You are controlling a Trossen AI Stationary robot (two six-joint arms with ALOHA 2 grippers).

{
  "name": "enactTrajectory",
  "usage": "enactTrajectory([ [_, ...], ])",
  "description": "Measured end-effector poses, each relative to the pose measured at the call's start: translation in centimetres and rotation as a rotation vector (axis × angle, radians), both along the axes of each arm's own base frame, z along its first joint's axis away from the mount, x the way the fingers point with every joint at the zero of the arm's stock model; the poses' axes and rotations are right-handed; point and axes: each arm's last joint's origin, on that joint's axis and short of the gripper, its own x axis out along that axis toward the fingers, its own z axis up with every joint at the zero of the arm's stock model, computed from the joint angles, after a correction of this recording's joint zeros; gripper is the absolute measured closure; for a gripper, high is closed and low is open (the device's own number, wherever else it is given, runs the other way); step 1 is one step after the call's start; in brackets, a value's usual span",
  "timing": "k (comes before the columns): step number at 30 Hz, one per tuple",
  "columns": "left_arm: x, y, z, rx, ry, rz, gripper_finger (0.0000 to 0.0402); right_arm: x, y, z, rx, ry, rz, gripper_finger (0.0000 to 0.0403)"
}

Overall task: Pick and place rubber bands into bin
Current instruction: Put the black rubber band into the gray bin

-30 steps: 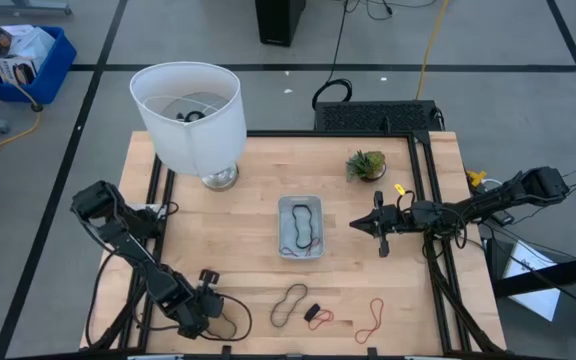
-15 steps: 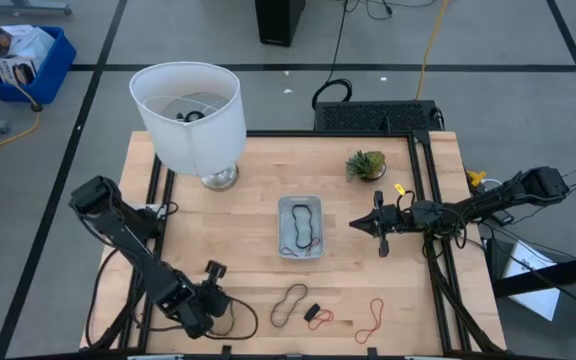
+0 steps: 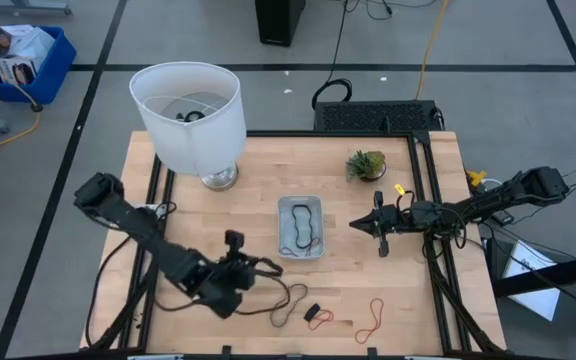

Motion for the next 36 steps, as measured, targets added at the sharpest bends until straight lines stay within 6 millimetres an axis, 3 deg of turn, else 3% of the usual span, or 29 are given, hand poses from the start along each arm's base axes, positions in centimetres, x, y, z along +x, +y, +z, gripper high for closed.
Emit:
enactTrajectory([
  [10,4.1,3.2,3.7,0.113,-0.084,-0.063,0.0398,0.0,0.0,0.0,-0.004,0.001,0.002,0.0403],
  [15,5.9,6.0,4.7,0.168,-0.109,-0.040,0.0399,0.0,0.0,0.0,-0.007,0.000,0.003,0.0403],
  [21,7.5,10.4,3.1,0.122,-0.094,-0.012,0.0399,0.0,0.0,0.0,-0.007,0.001,0.003,0.0403],
  [26,7.8,12.9,1.1,0.057,-0.076,-0.021,0.0399,0.0,0.0,0.0,-0.020,0.001,0.005,0.0403],
  [31,8.1,14.3,0.0,-0.016,-0.118,-0.041,0.0400,0.0,0.0,0.0,-0.029,0.001,0.005,0.0403],
  [36,8.3,14.4,-0.1,-0.062,-0.145,-0.074,0.0399,0.0,0.0,0.0,-0.030,0.001,0.005,0.0403],
])
